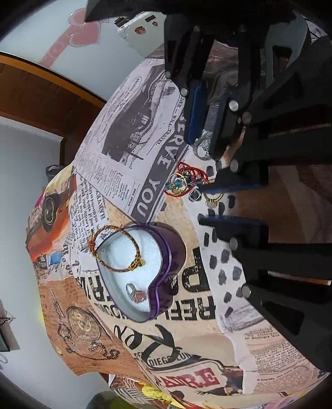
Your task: Organize jewelry
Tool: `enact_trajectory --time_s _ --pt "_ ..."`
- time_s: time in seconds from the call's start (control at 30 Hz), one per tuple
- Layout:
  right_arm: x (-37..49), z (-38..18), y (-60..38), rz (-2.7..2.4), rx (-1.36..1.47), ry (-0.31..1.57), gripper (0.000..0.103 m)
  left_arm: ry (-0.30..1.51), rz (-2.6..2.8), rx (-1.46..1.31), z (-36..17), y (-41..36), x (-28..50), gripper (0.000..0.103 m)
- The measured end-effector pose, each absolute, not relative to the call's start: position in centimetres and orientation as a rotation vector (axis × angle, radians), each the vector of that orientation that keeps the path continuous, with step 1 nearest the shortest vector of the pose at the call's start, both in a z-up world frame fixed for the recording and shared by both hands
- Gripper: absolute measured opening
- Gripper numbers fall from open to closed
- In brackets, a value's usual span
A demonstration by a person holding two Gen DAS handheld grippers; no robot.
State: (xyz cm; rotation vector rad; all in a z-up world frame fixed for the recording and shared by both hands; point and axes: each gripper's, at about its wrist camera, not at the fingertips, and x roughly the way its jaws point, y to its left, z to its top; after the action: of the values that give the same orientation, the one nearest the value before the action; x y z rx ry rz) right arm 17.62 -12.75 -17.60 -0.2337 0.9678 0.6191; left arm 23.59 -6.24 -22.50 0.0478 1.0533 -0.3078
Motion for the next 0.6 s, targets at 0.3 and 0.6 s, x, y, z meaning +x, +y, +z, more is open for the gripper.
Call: enact_trajectory --time_s 0.3,0.6 --pt "17.8 -16.4 -13.8 0.591 -0.2 0.945 0.02 1.021 -0.308 0.08 -22.1 -6.8 22.7 0.006" --pt "17.2 -14.5 -13.7 0.579 -0.207 0.905 0.02 0.981 -0.291 0.064 -20.2 -5.7 21.5 0.006"
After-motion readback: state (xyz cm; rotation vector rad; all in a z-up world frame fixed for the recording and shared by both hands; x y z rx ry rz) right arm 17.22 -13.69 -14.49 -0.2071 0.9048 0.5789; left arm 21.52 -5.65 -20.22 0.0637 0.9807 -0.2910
